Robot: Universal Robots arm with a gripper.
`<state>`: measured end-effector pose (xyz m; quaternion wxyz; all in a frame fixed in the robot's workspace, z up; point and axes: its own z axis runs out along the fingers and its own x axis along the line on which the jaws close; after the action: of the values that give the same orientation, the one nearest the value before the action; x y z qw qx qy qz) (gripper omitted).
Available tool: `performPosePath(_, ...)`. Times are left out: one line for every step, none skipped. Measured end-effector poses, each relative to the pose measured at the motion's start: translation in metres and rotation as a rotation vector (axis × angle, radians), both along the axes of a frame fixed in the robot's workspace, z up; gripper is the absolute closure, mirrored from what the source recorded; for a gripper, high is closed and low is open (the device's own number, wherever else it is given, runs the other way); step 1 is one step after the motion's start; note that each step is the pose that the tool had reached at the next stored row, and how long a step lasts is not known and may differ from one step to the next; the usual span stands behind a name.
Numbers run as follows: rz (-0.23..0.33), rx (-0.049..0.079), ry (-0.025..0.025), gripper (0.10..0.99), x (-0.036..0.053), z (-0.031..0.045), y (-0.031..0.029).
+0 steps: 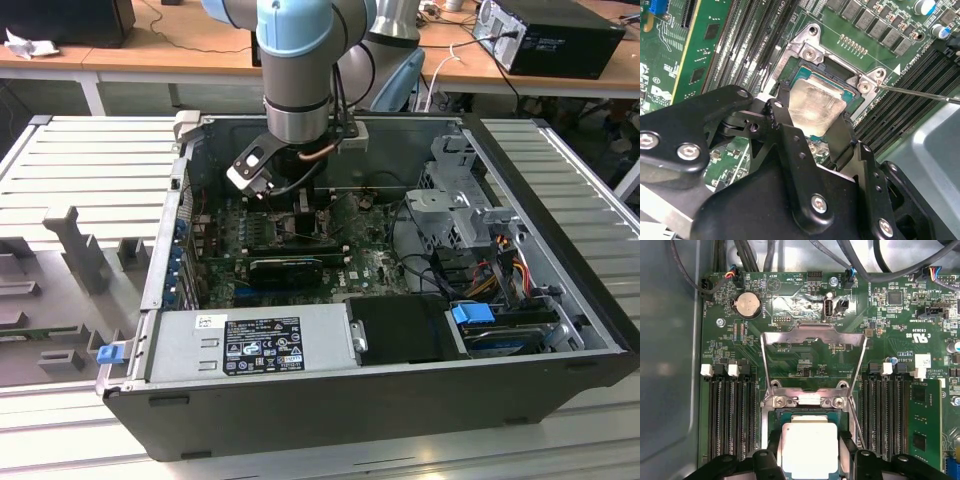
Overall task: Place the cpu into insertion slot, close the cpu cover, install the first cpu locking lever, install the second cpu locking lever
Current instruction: 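Place the cpu into insertion slot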
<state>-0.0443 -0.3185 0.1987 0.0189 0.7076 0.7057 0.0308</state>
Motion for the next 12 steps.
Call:
performPosePath(0.000,0.002,0.0001,0.537,0.0000,0.0000,0.0000)
performPosePath(0.000,0.004,0.0001,0.537,0.0000,0.0000,0.0000)
performPosePath(-0.001,0.007,0.0001,0.475,0.0000,0.0000,0.0000)
performPosePath(-0.001,0.009,0.0001,0.475,0.0000,0.0000,0.0000)
performPosePath(-0.002,0.010,0.0000,0.475,0.0000,0.0000,0.0000)
performPosePath(-0.002,0.012,0.0001,0.475,0.0000,0.0000,0.0000)
performPosePath(-0.002,0.013,0.0001,0.475,0.0000,0.0000,0.0000)
performPosePath(-0.002,0.015,0.0001,0.475,0.0003,0.0000,0.0000)
performPosePath(-0.002,0.016,0.0001,0.475,0.0002,0.0003,0.0000)
performPosePath(-0.002,0.016,0.0001,0.475,0.0003,0.0013,0.0000)
performPosePath(-0.002,0.016,0.0000,0.475,0.0003,0.0016,0.0000)
performPosePath(-0.001,0.016,0.0000,0.475,0.0003,0.0016,0.0000)
